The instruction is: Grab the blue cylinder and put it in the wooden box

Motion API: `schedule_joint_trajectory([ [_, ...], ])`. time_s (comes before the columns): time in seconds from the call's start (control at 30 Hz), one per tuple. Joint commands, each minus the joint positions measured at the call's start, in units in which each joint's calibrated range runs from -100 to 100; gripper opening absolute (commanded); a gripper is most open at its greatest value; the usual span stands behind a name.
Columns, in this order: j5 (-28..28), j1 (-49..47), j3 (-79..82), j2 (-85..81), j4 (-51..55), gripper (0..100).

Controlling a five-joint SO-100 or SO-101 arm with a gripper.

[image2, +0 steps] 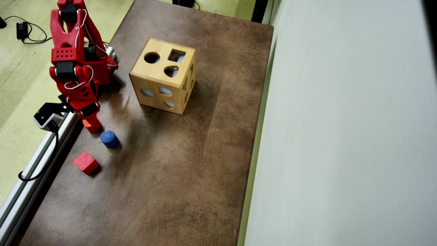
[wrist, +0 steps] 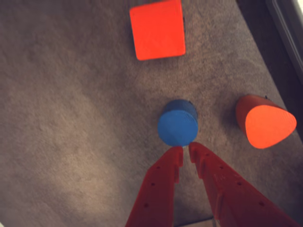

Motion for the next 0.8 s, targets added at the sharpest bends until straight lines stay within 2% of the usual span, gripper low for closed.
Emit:
schedule_joint_trajectory([
  [0.0,0.2,-1.5,-0.3,-0.2,-1.0,4],
  [0.3,-0.1,-5.5,0.8,-0.2,-0.1,16],
  [0.57,0.2,-5.4,11.4,-0.8,-1.0,17],
  [0.77,0.2,-5.3,12.3,-1.2,-1.0,19],
])
